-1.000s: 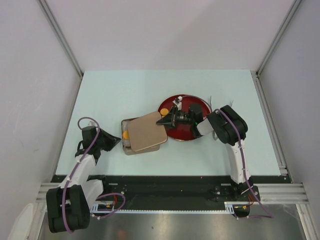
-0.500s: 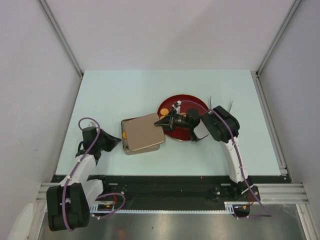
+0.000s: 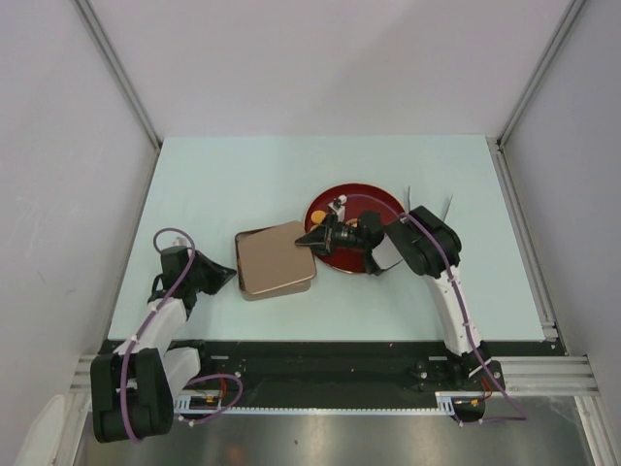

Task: Pack the cookies

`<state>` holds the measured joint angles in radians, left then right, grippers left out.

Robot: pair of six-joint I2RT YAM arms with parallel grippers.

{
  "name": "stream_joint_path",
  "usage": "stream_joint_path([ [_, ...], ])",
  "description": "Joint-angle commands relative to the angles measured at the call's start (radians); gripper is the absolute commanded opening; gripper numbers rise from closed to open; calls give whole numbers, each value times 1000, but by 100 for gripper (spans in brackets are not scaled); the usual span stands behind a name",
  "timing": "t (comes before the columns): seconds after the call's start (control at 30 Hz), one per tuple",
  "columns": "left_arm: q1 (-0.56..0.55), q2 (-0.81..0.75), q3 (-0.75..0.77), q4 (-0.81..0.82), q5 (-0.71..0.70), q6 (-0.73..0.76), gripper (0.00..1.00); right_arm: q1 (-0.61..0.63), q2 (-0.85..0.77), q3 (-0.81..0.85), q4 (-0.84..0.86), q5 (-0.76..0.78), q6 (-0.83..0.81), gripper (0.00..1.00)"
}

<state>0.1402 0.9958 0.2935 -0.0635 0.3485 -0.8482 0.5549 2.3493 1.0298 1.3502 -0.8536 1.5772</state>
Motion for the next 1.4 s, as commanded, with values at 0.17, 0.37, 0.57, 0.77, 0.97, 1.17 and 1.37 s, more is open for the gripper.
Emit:
stream_joint_path([
  [0.17,7,-6,1,31,33,-14,0,-15,-87,3,-120,-21,-187,27],
  [0.37,7,-3,3,31,33,-12,0,-32,-148,-5,-247,-24,-273,40],
  [0.57,7,0,4,31,35,-12,1,-35,-180,-5,-374,-15,-345,43],
  [0.77,7,1,7,30,33,-11,1,-36,-252,30,-701,33,-560,47],
  [0.97,7,3,7,33,37,-12,1,-35,-297,111,-1057,132,-784,44],
  [1.17,7,3,7,31,33,-11,1,-29,-300,153,-1232,211,-882,33],
  [1.37,7,1,6,30,30,-8,1,-20,-311,154,-1277,254,-921,32],
])
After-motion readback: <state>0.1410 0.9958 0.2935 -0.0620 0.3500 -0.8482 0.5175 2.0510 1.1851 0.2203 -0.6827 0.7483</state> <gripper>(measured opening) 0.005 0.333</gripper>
